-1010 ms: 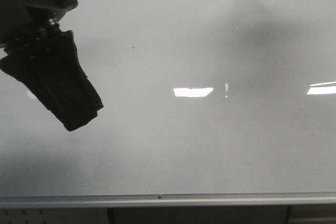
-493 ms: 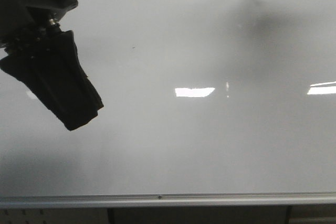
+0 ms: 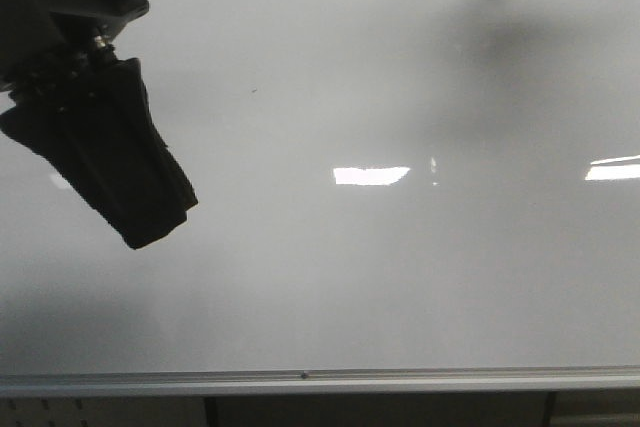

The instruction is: Write number 2 on whiteboard

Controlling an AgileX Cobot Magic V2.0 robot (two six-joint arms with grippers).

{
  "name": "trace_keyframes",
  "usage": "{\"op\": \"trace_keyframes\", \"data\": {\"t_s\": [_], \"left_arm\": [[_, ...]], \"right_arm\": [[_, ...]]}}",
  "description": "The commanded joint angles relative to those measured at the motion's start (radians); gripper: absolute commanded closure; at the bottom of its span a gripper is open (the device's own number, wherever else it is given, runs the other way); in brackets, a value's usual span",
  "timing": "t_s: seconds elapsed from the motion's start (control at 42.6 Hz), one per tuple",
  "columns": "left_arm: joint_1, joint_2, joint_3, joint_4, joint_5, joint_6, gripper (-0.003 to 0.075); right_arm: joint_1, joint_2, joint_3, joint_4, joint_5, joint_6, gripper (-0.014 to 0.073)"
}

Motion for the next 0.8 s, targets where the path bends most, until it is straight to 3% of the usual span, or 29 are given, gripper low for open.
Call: {"op": "trace_keyframes", "data": {"t_s": [0.0,0.775], "left_arm": [[-0.008,-0.036,-0.033,-0.047,-0.004,-0.003,0.074],[-0.008,-0.036,-0.033,-0.047,-0.006,-0.003,0.074]], "right_arm": [[-0.007,-0.032,-0.039,0.014,-0.072,0.003,0.0701],[-0.007,-0.032,-0.039,0.007,-0.149,0.003,0.0701]]}}
